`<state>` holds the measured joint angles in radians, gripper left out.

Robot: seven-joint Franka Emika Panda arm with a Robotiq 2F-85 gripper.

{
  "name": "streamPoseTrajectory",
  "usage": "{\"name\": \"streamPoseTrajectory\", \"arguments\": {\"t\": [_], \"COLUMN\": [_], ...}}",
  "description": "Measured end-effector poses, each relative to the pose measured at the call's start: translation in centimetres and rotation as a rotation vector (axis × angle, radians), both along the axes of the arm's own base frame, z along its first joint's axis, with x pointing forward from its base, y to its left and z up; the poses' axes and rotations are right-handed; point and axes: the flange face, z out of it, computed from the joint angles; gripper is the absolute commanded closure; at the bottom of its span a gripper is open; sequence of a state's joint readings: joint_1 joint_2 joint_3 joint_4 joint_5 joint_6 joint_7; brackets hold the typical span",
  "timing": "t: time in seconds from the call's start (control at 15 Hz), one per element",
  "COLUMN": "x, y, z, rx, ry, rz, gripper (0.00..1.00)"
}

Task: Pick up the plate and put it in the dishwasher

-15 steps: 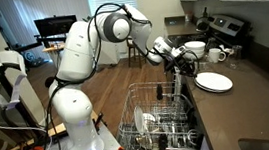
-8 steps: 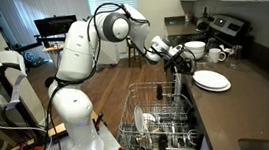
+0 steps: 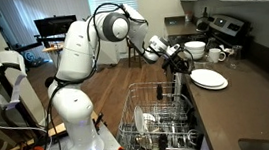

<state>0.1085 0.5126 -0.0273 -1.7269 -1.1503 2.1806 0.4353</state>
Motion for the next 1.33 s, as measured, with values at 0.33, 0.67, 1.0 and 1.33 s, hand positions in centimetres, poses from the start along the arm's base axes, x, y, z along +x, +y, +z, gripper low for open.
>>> {"name": "streamPoseTrajectory", "arguments": {"t": [0.33, 0.67, 1.0, 1.33], "x": [-0.2, -0.3, -0.4, -0.3], "y": [-0.8, -1.7, -2.3, -2.5], "z": [-0.4, -0.5, -0.5, 0.8], "rx": [-0.005, -0.011, -0.016, -0.051], "ry": [0.009, 0.012, 0.013, -0.005], "rz": [-0.012, -0.025, -0.031, -0.009], "gripper": [0.78, 0.89, 0.96, 0.97]}}
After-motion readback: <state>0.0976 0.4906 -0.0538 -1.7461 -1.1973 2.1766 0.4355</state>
